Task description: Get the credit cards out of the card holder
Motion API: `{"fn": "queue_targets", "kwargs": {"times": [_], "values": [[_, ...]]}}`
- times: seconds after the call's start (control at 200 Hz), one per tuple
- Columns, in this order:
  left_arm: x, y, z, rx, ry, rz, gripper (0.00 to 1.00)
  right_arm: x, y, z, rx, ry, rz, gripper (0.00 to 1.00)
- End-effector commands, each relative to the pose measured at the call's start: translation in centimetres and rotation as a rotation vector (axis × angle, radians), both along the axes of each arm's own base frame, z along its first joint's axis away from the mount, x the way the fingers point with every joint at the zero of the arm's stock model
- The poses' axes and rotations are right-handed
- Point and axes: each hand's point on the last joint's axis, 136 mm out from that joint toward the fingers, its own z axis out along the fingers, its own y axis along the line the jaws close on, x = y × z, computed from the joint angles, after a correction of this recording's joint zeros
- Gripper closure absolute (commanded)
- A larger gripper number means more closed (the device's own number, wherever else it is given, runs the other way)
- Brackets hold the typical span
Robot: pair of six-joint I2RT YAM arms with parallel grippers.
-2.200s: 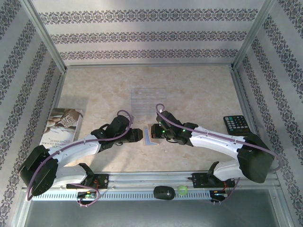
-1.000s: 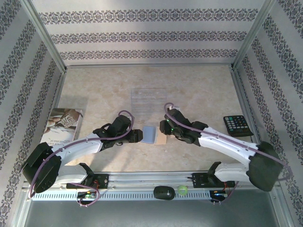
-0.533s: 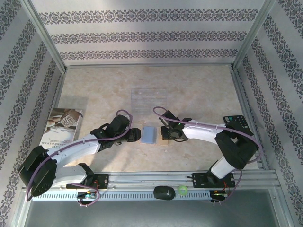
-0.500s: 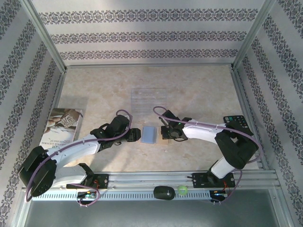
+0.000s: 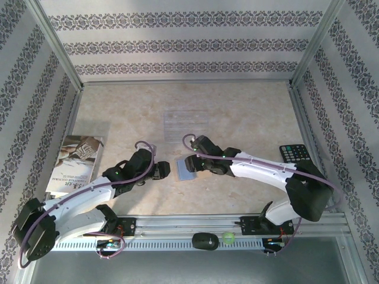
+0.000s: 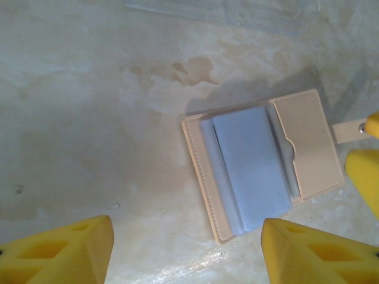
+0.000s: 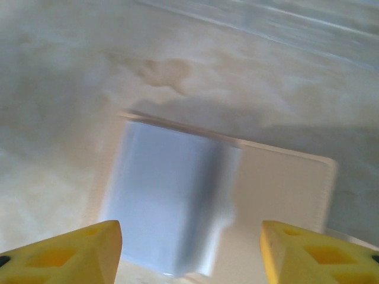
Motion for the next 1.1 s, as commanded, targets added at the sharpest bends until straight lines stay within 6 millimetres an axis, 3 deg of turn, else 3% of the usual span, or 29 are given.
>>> {"fn": "queue_targets", "kwargs": {"times": [0.0, 0.115, 0.14, 0.175, 0.605, 0.899, 1.099], "values": [[-0.1, 2.4, -0.3, 0.083, -0.004, 0.063, 0.3, -0.8, 0.9, -1.7, -0.094, 0.024, 0.029, 0.27], [-0.2, 3.1, 0.3, 0.103, -0.02, 0.066, 0.27, -1.2, 2.0, -3.4, -0.166, 0.043, 0.048, 0.25], [-0.2, 3.1, 0.5, 0.101, -0.023, 0.068, 0.18, -1.2, 2.2, -3.7, -0.173, 0.05, 0.05, 0.25], [-0.3, 3.2, 0.5, 0.101, -0.026, 0.067, 0.14, -1.3, 2.4, -4.0, -0.18, 0.059, 0.051, 0.25], [-0.3, 2.7, 0.0, 0.077, -0.014, 0.052, 0.14, -1.1, 3.0, -5.5, -0.231, 0.073, 0.076, 0.25], [-0.3, 2.5, -0.2, 0.076, -0.002, 0.049, 0.14, -2.0, 2.5, -8.1, -0.258, 0.129, 0.076, 0.27], [-0.3, 1.9, -0.4, 0.059, 0.006, 0.03, 0.17, -2.4, 2.0, -8.9, -0.253, 0.138, 0.065, 0.4]]}}
